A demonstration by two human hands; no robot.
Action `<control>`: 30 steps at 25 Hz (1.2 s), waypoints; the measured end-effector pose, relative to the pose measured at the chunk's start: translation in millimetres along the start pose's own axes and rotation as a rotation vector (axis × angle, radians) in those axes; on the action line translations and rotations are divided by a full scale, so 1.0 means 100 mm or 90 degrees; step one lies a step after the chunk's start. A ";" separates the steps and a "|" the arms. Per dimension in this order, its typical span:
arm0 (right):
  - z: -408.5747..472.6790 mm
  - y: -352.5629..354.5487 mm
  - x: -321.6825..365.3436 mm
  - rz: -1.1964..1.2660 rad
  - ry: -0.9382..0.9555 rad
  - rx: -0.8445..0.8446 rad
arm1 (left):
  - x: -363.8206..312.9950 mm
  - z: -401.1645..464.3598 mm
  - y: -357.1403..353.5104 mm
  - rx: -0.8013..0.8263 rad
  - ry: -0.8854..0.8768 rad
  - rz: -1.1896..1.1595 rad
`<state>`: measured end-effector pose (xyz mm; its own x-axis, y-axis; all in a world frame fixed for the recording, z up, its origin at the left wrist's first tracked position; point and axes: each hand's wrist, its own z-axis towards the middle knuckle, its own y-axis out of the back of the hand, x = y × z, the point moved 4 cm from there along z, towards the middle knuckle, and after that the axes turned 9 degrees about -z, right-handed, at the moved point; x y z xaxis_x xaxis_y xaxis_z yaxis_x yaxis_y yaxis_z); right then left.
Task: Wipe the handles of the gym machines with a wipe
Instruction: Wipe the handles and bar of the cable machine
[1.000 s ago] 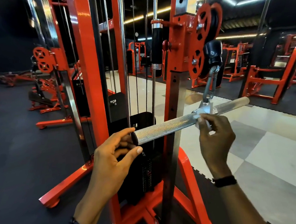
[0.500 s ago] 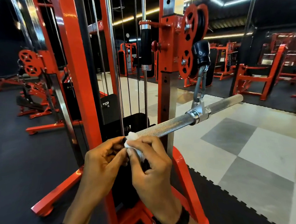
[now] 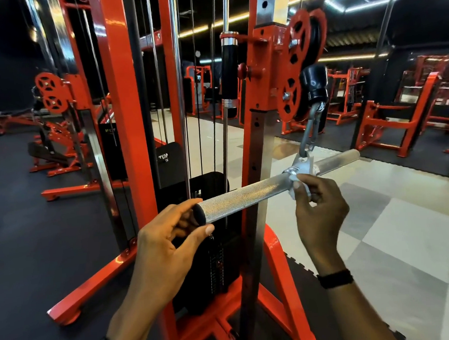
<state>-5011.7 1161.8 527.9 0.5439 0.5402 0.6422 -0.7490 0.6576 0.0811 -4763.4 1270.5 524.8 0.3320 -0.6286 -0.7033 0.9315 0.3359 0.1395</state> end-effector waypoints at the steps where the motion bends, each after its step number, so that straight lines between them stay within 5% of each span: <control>1: -0.06 -0.04 0.05 0.021 0.007 0.009 | 0.00 0.00 0.00 0.002 0.003 0.011; 12: -0.94 -0.23 1.09 0.195 0.135 0.210 | 0.05 0.08 0.10 0.067 0.046 0.046; 20: -0.04 0.03 0.14 -0.009 0.021 -0.028 | 0.00 0.04 0.04 0.011 0.014 -0.074; 26: -0.42 -0.18 0.48 0.109 0.013 0.015 | 0.01 0.10 0.06 0.018 0.016 -0.017; 30: -0.94 -0.26 1.02 0.140 0.137 0.122 | 0.08 0.12 0.08 0.035 0.047 -0.016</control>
<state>-4900.5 1249.2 519.8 0.4130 0.7694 0.4873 -0.9035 0.4133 0.1132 -4751.5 1259.7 528.7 0.2991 -0.5817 -0.7564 0.9466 0.2808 0.1584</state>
